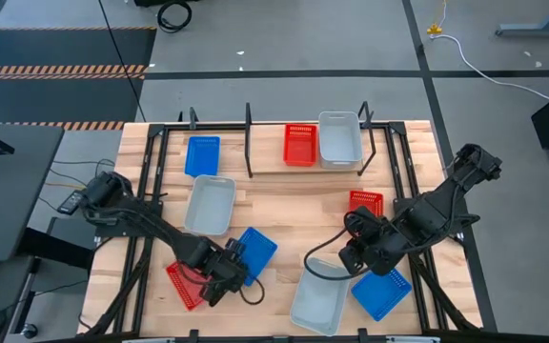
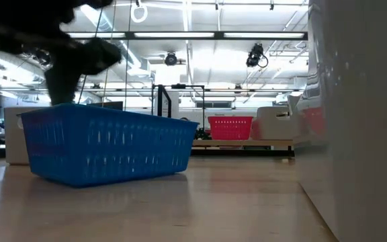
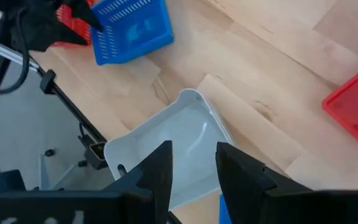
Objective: Stack baskets on shelf by color
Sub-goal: Put the bottom left blue bin on the shelf
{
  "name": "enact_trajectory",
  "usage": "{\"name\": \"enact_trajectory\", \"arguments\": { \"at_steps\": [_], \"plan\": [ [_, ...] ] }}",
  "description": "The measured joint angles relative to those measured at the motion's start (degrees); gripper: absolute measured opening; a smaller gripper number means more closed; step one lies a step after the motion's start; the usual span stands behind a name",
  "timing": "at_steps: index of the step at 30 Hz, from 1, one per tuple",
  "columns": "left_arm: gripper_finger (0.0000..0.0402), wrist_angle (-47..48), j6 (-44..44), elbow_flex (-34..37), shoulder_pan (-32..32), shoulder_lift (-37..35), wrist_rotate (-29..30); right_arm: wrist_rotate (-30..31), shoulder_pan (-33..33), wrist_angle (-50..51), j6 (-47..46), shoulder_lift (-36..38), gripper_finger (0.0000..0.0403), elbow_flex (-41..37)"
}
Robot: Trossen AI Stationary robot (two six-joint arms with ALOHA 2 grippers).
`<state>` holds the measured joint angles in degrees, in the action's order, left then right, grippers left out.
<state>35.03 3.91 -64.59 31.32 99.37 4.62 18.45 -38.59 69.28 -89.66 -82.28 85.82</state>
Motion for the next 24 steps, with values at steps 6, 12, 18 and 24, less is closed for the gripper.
{"name": "enact_trajectory", "arguments": {
  "at_steps": [6,12,18,24],
  "plan": [
    [0.0193,-3.95,0.01,2.71,-3.89,0.00,0.71,0.00,0.15,2.21,1.68,0.15,0.0129,0.00],
    [0.0048,-3.29,0.92,-0.81,-9.40,0.00,-0.53,2.66,0.17,5.01,1.84,0.15,0.0129,0.00],
    [0.0017,0.45,-1.23,-11.47,-14.73,0.01,-0.48,2.70,0.15,7.20,4.31,0.44,0.0129,0.00],
    [0.0014,6.04,-9.35,-24.12,-22.38,-0.02,4.79,3.47,1.01,11.84,7.00,1.97,0.0129,0.02]
  ]
}}
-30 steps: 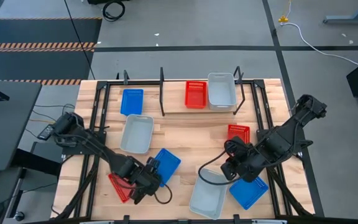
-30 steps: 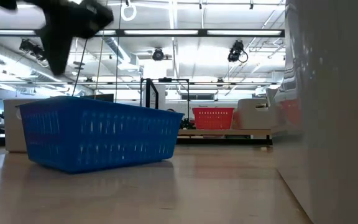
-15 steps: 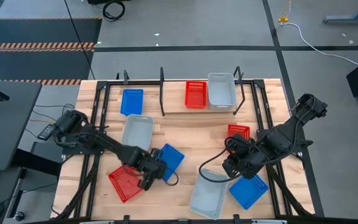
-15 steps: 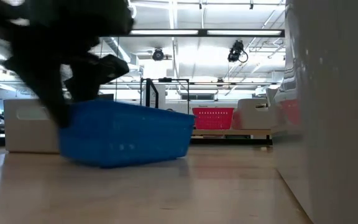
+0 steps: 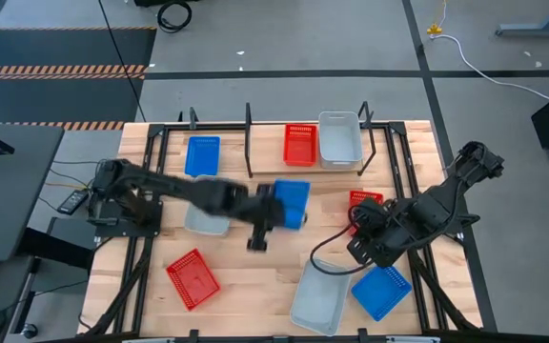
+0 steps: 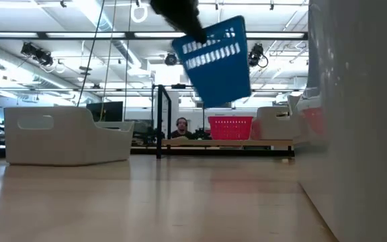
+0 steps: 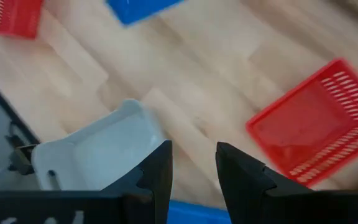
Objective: Stack baskets on shelf by color
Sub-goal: Put the bottom left blue bin on the shelf
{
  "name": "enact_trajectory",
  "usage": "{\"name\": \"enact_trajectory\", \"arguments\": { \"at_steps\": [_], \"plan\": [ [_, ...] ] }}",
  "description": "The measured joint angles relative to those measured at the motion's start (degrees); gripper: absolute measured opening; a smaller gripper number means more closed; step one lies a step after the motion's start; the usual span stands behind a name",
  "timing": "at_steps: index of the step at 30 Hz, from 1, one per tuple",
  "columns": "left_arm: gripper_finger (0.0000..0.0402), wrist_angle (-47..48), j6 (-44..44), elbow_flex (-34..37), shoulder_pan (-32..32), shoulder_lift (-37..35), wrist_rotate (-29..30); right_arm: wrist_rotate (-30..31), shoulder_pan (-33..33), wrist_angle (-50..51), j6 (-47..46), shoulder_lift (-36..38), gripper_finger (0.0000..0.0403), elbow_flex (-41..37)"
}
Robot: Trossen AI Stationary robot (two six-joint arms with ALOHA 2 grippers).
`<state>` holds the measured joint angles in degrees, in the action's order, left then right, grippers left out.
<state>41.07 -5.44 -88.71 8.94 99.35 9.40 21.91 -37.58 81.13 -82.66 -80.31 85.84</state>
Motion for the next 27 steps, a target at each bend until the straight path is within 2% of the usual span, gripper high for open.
{"name": "enact_trajectory", "arguments": {
  "at_steps": [5,11,16,18,21,27],
  "plan": [
    [0.0014,5.03,-1.70,-4.88,-9.38,0.00,1.22,5.31,1.33,3.30,1.81,3.18,0.0129,0.00],
    [0.0014,6.75,-3.00,-5.62,-19.27,0.00,1.72,11.73,2.82,4.39,3.23,8.13,0.0129,0.02],
    [0.0014,6.99,-13.21,-5.64,-24.67,0.70,0.68,12.14,4.74,4.36,3.98,11.12,0.0129,0.02],
    [0.0014,8.65,-16.46,-5.59,-26.85,0.94,-2.17,12.63,5.47,4.32,4.35,11.75,0.0129,0.02],
    [0.0014,8.86,-19.44,-5.68,-29.79,1.77,-4.92,12.74,6.73,3.58,2.52,12.13,0.0129,0.02],
    [0.0017,10.51,-25.46,-5.70,-33.89,4.34,-5.44,12.80,8.95,0.32,1.85,11.78,0.0129,0.02]
  ]
}}
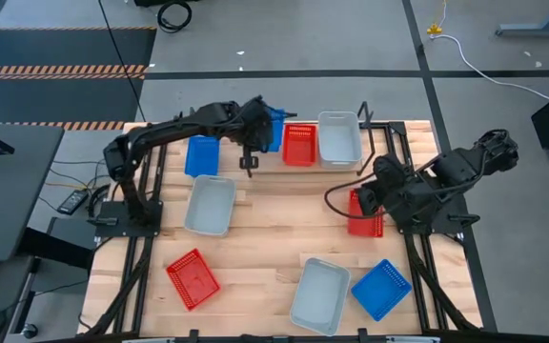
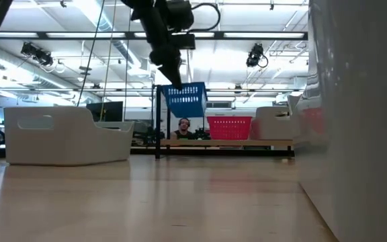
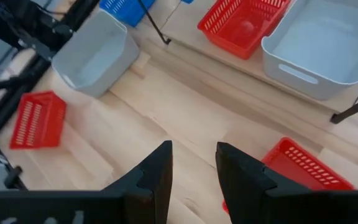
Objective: Stack baskets on shelf by color
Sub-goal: Put the bottom left blue bin on the shelf
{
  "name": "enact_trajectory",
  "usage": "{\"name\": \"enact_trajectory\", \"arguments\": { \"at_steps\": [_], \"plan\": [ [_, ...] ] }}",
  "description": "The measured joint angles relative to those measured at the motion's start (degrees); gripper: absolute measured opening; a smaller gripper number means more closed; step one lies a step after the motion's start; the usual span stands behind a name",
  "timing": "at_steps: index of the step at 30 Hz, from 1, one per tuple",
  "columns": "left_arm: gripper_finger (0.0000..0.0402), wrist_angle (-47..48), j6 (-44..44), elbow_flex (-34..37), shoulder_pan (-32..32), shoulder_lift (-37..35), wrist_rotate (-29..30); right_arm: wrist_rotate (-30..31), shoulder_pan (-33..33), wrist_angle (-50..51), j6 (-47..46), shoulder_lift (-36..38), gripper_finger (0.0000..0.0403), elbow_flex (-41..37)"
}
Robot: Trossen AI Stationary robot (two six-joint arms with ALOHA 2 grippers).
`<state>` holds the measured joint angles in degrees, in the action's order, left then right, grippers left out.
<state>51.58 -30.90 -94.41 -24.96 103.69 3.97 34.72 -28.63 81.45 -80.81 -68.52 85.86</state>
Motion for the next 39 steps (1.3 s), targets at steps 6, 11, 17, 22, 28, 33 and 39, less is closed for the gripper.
{"name": "enact_trajectory", "arguments": {
  "at_steps": [6,11,17,22,28,33,39],
  "plan": [
    [0.0015,2.53,-5.01,-0.03,-1.52,3.31,-1.41,0.17,1.47,-2.21,0.00,-0.65,0.0129,0.02],
    [0.0017,2.90,-6.29,0.07,-0.61,5.25,-2.14,0.18,2.69,-2.81,0.00,-1.11,0.0129,0.02],
    [0.0017,1.34,-6.45,0.15,0.41,6.02,-3.63,0.18,3.75,-2.99,0.37,-1.28,0.0129,0.02],
    [0.0021,-0.37,-6.40,0.15,0.79,6.21,-3.83,0.20,4.71,-2.98,1.48,-1.28,0.0129,0.02],
    [0.0019,-0.68,-5.46,0.13,0.75,6.21,-3.82,0.18,4.86,-2.99,2.58,-1.28,0.0129,0.02],
    [0.0061,-0.60,-5.29,0.13,0.81,6.21,-3.80,0.18,4.86,-2.97,3.33,-1.28,0.0129,0.02],
    [0.0115,-0.25,-1.31,0.13,0.84,6.21,-2.38,0.18,4.86,-2.95,4.13,-1.28,0.0129,0.02]
  ]
}}
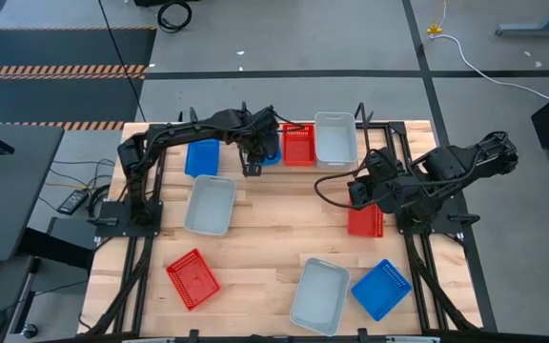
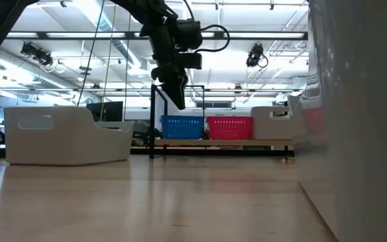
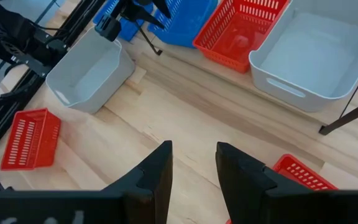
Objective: Stack baskets on shelf by color
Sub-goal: Put the bottom left blue bin on the shelf
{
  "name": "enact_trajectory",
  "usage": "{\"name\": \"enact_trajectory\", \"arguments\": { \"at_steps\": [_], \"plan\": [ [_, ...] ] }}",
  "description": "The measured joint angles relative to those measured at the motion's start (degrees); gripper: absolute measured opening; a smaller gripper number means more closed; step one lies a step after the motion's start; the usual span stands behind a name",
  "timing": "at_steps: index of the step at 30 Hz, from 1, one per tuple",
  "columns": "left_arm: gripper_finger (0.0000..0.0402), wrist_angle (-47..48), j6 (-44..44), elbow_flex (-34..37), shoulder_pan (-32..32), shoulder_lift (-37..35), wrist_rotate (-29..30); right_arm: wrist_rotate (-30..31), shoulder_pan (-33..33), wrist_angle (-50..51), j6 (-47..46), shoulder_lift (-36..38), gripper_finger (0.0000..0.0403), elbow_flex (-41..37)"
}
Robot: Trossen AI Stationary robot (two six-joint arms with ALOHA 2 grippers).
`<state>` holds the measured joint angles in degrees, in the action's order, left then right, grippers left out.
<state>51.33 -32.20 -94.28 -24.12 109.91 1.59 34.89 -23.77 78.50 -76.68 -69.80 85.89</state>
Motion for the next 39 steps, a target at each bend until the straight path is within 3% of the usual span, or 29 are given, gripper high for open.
{"name": "enact_trajectory", "arguments": {
  "at_steps": [9,16,22,27,39],
  "plan": [
    [0.0149,2.40,0.08,0.00,-0.02,-0.09,3.47,0.00,0.00,0.00,1.87,0.00,0.0129,-0.02],
    [0.0144,-0.69,0.14,-0.02,0.94,-0.13,-1.27,0.00,0.00,0.00,1.86,0.00,0.0129,-0.02],
    [0.0147,-4.97,0.04,-0.03,4.48,0.00,-1.39,-0.04,0.00,-0.30,1.37,0.00,0.0129,-0.02],
    [0.0164,-8.49,1.45,-0.11,5.95,1.20,3.11,-0.88,0.00,-0.42,1.24,0.00,0.0129,-0.03],
    [0.0194,-6.62,6.35,-0.04,4.47,4.80,5.91,-1.65,-0.04,-0.55,0.66,0.00,0.0129,-0.07]
  ]
}}
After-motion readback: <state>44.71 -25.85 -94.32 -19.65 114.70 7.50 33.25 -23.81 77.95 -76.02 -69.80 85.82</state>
